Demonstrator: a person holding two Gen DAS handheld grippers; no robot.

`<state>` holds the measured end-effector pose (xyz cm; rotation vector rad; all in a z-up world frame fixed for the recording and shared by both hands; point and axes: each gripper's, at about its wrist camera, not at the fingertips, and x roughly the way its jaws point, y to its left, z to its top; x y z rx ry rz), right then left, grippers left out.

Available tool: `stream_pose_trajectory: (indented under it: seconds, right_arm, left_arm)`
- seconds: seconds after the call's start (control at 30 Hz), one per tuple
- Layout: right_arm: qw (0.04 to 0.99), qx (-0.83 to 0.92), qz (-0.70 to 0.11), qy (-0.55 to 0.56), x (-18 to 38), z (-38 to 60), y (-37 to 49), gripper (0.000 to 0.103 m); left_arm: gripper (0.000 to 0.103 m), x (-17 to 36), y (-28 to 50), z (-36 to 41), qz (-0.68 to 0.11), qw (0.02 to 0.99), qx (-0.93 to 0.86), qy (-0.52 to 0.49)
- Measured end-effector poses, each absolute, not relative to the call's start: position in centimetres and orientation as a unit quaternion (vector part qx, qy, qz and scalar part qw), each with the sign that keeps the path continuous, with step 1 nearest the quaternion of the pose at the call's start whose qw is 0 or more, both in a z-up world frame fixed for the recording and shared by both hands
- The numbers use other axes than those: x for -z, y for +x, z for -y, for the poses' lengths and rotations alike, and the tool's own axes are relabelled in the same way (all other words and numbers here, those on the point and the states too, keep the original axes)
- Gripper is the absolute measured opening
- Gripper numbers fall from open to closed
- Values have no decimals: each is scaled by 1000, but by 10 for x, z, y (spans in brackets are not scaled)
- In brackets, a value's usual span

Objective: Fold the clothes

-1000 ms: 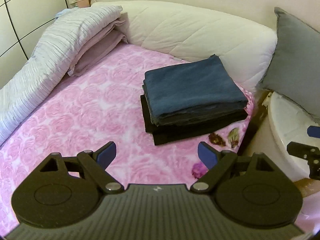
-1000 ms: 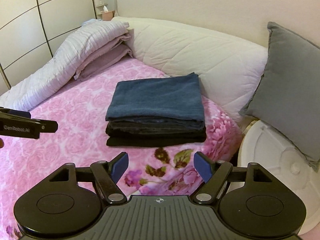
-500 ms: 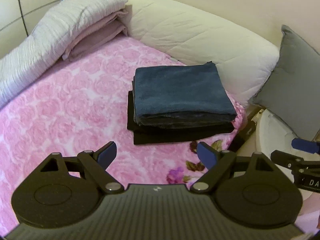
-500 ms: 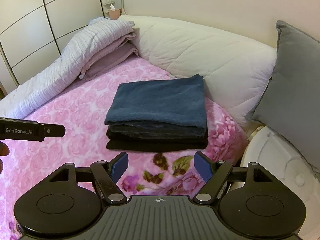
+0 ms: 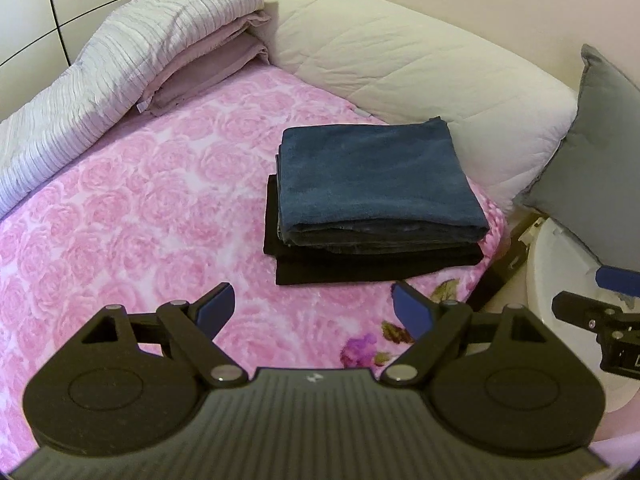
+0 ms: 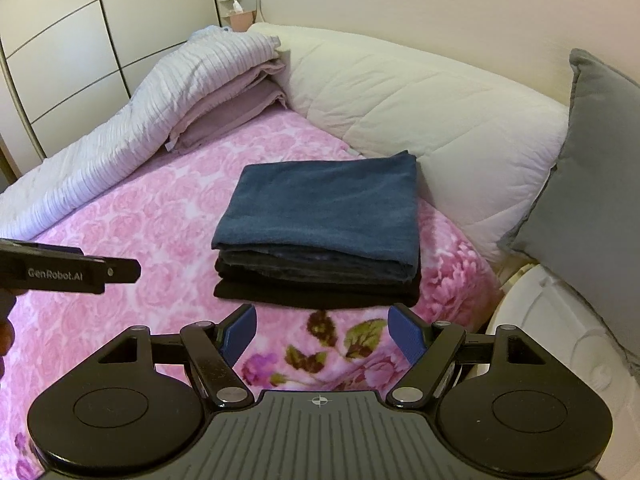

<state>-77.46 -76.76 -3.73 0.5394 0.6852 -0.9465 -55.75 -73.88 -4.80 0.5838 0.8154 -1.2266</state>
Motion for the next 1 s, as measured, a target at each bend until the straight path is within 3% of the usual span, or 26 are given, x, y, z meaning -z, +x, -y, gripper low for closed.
stream_pose_trajectory:
  seconds: [1.0]
  right_arm:
    - [802,426,-328,260,48,784,-768,76]
  left_arm:
    - [84,60,-581,758,-359,700,543,292]
